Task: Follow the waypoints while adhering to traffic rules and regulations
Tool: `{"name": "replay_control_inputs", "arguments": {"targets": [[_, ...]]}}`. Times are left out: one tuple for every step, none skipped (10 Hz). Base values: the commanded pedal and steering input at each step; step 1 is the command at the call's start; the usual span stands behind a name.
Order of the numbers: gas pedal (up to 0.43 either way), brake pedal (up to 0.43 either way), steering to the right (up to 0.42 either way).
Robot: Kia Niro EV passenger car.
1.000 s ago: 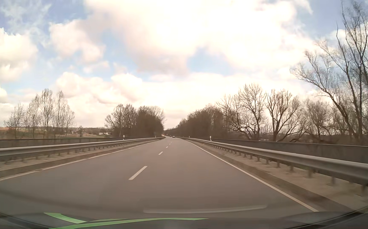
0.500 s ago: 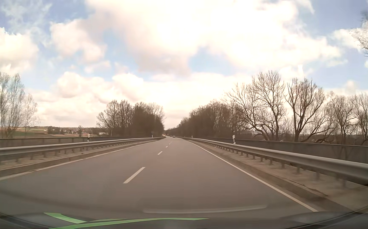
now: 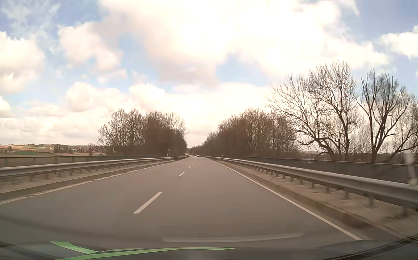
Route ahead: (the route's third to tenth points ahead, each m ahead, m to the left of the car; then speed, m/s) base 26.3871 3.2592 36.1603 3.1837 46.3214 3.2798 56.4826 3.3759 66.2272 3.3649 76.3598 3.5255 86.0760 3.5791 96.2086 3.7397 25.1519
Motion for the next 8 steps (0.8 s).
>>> {"name": "replay_control_inputs", "arguments": {"targets": [[0.22,0.0,0.0],[0.22,0.0,0.001],[0.22,0.0,0.0],[0.22,0.0,0.0],[0.22,0.0,0.0],[0.22,0.0,0.0],[0.22,0.0,0.0],[0.22,0.0,0.0]]}}
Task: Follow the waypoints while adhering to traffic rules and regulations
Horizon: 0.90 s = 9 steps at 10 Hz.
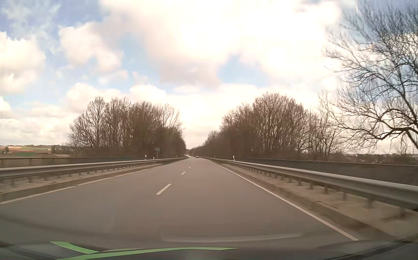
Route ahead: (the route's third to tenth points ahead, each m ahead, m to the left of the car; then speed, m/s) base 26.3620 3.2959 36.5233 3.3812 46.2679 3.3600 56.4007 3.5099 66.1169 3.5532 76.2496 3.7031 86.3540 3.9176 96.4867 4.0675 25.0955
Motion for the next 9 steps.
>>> {"name": "replay_control_inputs", "arguments": {"targets": [[0.22,0.0,0.0],[0.22,0.0,0.0],[0.22,0.0,0.0],[0.22,0.0,0.0],[0.22,0.0,-0.001],[0.22,0.0,0.0],[0.22,0.0,-0.001],[0.22,0.0,-0.001],[0.22,0.0,-0.001]]}}
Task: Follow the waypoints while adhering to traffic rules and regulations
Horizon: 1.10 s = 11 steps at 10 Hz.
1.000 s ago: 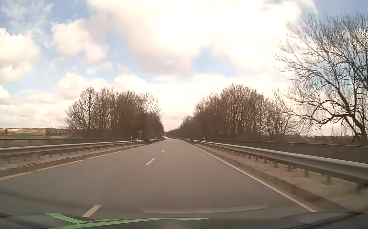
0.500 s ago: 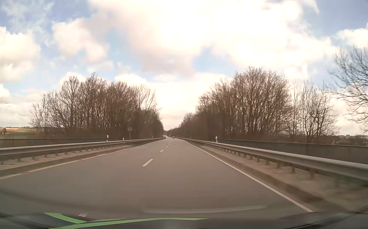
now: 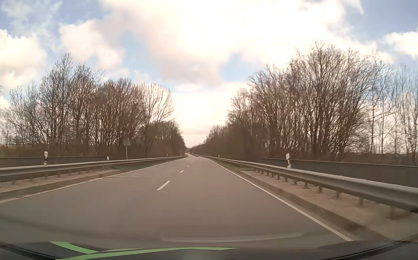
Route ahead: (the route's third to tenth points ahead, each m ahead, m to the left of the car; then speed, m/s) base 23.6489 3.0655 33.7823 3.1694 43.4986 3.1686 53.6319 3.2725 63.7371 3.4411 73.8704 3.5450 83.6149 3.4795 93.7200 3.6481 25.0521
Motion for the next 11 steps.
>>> {"name": "replay_control_inputs", "arguments": {"targets": [[0.22,0.0,-0.001],[0.22,0.0,-0.001],[0.22,0.0,-0.001],[0.22,0.0,-0.002],[0.22,0.0,-0.003],[0.22,0.0,-0.003],[0.22,0.0,-0.003],[0.22,0.0,-0.003],[0.22,0.0,-0.003],[0.22,0.0,-0.003],[0.22,0.0,-0.003]]}}
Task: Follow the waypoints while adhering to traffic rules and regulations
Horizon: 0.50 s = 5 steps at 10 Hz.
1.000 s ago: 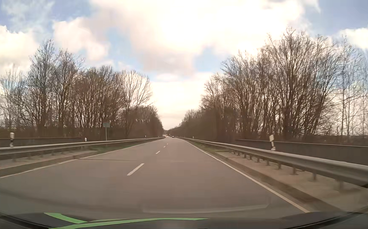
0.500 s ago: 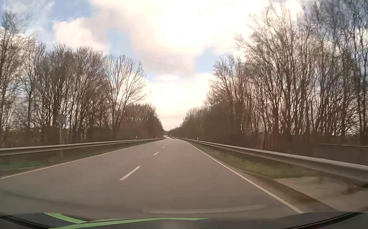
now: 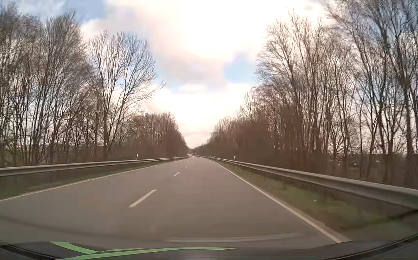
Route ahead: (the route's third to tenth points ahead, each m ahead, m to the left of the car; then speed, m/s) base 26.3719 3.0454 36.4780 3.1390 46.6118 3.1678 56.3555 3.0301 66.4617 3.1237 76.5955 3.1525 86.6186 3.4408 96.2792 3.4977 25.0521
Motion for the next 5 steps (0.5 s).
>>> {"name": "replay_control_inputs", "arguments": {"targets": [[0.22,0.0,-0.002],[0.22,0.0,-0.002],[0.22,0.0,-0.002],[0.22,0.0,-0.002],[0.22,0.0,-0.002]]}}
